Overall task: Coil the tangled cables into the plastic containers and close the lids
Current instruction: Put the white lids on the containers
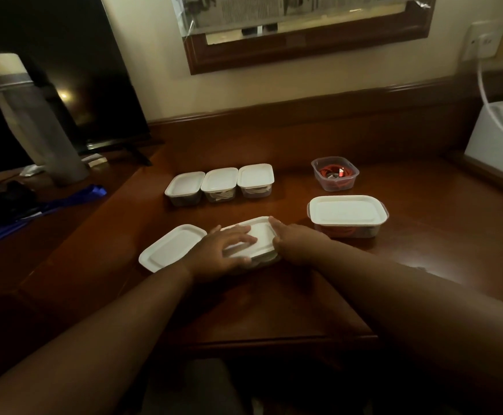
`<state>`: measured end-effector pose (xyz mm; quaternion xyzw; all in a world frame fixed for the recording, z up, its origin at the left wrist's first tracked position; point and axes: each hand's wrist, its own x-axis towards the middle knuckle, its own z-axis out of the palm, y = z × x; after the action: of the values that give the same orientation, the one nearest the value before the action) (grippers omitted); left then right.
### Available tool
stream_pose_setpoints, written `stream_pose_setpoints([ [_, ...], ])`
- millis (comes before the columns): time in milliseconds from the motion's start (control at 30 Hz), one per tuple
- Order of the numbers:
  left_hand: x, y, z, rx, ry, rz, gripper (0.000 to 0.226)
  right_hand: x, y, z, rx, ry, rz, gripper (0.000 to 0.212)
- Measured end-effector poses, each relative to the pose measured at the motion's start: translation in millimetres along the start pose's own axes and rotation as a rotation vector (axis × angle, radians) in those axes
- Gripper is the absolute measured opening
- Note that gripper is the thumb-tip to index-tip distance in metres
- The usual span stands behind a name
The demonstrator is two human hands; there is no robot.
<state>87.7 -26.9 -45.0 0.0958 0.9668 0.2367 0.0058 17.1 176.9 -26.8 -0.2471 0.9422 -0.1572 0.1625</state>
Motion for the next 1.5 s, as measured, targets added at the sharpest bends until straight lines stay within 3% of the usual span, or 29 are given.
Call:
stream_pose_setpoints([
  [133,-10.8,-3.8,-4.3,0.378,-0.048,0.180,0.081,2.9,-6.1,-10.4,-0.007,0.095,0.020,0.073],
  [233,-9.4,-4.4,1.0,0.636,0.016,0.307,0.084,13.6,-8.7,-8.2,0.030,0.172,-0.005,0.048],
  [333,-2.2,-9.1,7.9,0.534,-0.122,0.206,0.086,22.3,-10.6,-6.2,0.130,0.165,-0.013,0.044],
  [400,2.4,-10.8,9.0,0.487,-0.100,0.121,0.086,20.8,-11.1,-10.9,0.139,0.163,-0.053,0.047],
  [533,8.3,-15.8,7.9,0.418,0.047,0.039,0.086,11.7,2.2,-27.5,-0.273,0.403,-0.118,0.040],
  [600,12.6,-20.0,7.8,0.318,0.142,0.003,0.086,12.4,17.9,-33.8,-0.452,0.418,0.052,0.055],
  [700,22.9,-24.4,4.2,0.201,0.266,-0.062,0.078,17.7,44.1,-33.9,-0.480,0.300,0.338,0.075],
  [833,40.0,-31.0,-10.2,0.160,0.380,-0.139,0.075,34.0,58.1,-19.1,-0.424,0.269,0.391,0.072],
  [900,47.4,-36.9,-20.8,0.175,0.432,-0.162,0.072,40.6,55.3,-13.2,-0.493,0.295,0.313,0.062],
  [1000,54.0,-50.2,-39.1,0.213,0.492,-0.186,0.066,49.5,46.2,-7.3,-0.613,0.279,0.044,0.054],
  [1200,67.8,-84.3,-72.7,0.379,0.448,-0.286,0.065,75.6,12.3,-8.2,-0.524,0.179,-0.422,0.055],
  [1500,112.9,-127.8,-110.4,0.541,0.231,-0.392,0.064,110.7,0.1,2.6,-0.454,0.205,-0.612,0.052],
])
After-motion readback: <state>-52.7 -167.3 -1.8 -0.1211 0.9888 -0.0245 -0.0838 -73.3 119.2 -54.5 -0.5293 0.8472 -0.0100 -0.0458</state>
